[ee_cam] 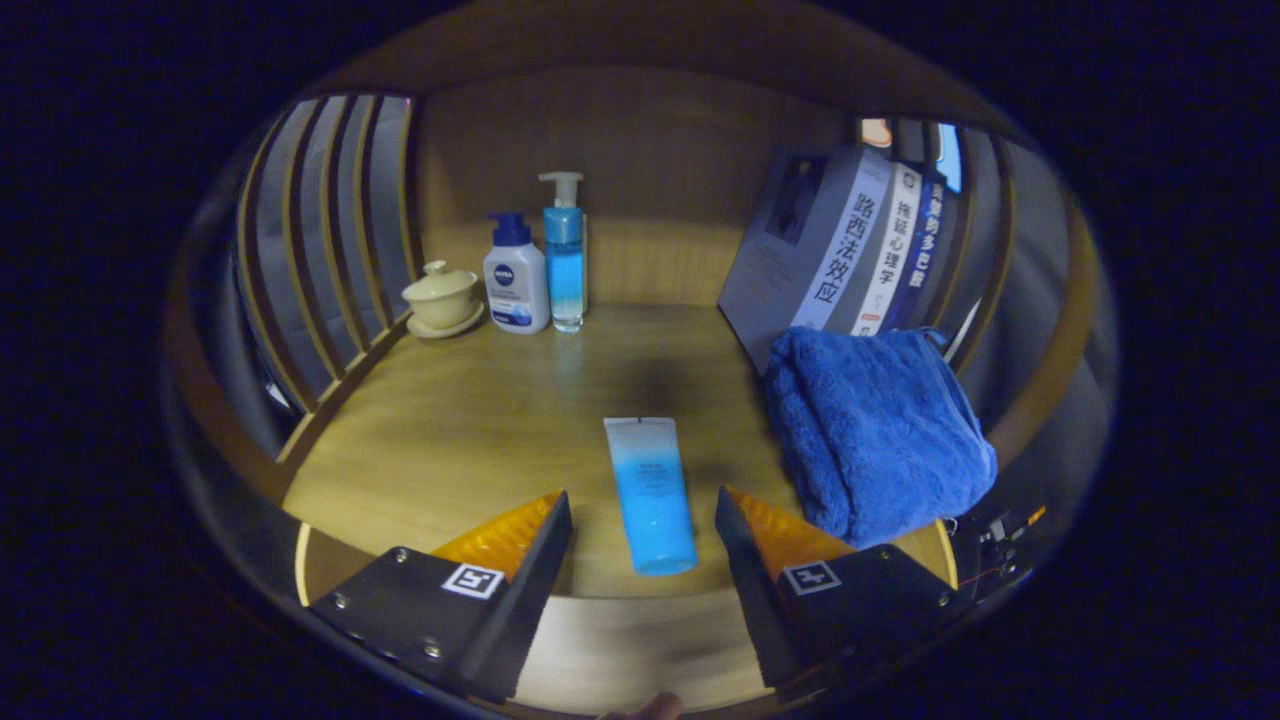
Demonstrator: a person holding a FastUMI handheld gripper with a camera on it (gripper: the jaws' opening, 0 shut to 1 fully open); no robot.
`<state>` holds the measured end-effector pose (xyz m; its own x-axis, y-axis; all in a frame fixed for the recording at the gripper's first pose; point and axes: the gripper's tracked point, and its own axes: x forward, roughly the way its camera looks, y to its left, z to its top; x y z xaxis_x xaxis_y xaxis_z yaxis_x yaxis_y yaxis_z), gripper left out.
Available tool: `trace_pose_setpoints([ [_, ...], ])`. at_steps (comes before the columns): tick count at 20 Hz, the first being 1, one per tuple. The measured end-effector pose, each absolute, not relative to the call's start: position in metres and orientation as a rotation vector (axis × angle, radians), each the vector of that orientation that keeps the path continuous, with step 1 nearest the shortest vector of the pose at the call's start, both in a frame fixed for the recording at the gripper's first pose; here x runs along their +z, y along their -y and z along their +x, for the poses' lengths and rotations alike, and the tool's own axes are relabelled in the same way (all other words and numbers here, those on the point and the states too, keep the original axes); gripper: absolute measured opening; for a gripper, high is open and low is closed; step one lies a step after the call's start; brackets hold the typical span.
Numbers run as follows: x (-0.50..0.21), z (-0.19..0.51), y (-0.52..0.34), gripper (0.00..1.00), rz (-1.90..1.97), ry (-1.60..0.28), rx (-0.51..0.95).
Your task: Pull open the drawer, take out the items inside it, and place them on the countertop above the cabinet.
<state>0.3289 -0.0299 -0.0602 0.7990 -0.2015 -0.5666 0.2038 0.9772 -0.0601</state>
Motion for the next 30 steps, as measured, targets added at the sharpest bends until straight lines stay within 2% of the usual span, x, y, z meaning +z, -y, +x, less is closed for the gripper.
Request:
trace_pose_setpoints([
  [6, -0.034, 0.247, 0.018, 0.86, 0.003, -0.490, -0.266],
  [14, -0.074, 0.151, -0.001, 0.86, 0.001, -0.478, -0.280],
  [24, -0.095, 0.099, 0.004, 0.86, 0.045, -0.361, -0.250],
  [30, -0.120, 0.096, 0.010, 0.87, 0.104, -0.346, -0.196],
])
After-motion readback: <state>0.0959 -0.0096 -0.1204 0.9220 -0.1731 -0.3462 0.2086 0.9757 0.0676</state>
